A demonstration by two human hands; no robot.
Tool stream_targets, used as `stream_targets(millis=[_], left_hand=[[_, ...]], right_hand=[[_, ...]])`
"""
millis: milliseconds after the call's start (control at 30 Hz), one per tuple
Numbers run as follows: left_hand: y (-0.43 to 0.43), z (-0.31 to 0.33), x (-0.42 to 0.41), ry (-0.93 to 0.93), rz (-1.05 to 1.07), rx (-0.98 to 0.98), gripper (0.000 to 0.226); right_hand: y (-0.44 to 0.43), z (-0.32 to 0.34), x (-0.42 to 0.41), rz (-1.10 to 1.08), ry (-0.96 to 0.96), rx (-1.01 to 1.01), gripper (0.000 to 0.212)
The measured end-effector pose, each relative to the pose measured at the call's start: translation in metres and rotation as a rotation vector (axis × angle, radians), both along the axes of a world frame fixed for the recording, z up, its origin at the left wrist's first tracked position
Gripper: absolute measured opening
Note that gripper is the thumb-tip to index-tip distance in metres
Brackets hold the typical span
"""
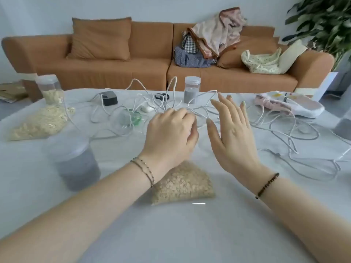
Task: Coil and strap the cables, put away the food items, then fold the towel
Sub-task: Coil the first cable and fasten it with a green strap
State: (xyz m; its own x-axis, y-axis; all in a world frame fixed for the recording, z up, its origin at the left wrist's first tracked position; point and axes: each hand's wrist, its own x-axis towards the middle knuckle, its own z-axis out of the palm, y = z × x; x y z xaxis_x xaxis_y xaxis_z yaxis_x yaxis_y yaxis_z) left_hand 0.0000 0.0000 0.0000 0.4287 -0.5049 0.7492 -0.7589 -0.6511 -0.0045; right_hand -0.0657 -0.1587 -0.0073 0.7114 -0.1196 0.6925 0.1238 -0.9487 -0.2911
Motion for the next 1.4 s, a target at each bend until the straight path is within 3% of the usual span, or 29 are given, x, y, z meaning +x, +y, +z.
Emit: stream_targets(millis=[100,300,533,1033,1167,1333,1400], left_hand=[[0.007,-0.019,-0.019,0.012,0.072,-0.063,0.021],[0.05,-0.027,-0.051,0.073,0.102,-0.375,0.021],[0.076,-0.043,-0.064,0.188,0.073,-0.362,0.023],[0.067,-0.04,-0.077,0.196,-0.089,-0.273,0.009],[0.065,-0.04,-0.076,0.212,-0.068,-0.253,0.006],[0.065,-0.042,-0.063,0.304,-0.027,-0.27,0.006],[0.067,-0.041,-0.053,0.303,-0.011,-0.259,0.009]], right_hand=[[0.001,-0.013,-0.013,-0.005,-0.048,-0.006,0.045],[0.018,-0.028,-0.058,-0.111,-0.137,0.003,0.032],[0.033,-0.036,-0.094,-0.262,-0.036,0.114,0.033],[0.013,-0.035,-0.054,-0.189,0.087,0.099,0.016],[0.004,-0.033,-0.046,-0.176,0.011,0.232,0.013],[-0.007,-0.033,-0.056,-0.122,-0.168,0.445,0.03],[-0.018,-0.029,-0.062,-0.118,-0.146,0.425,0.032]])
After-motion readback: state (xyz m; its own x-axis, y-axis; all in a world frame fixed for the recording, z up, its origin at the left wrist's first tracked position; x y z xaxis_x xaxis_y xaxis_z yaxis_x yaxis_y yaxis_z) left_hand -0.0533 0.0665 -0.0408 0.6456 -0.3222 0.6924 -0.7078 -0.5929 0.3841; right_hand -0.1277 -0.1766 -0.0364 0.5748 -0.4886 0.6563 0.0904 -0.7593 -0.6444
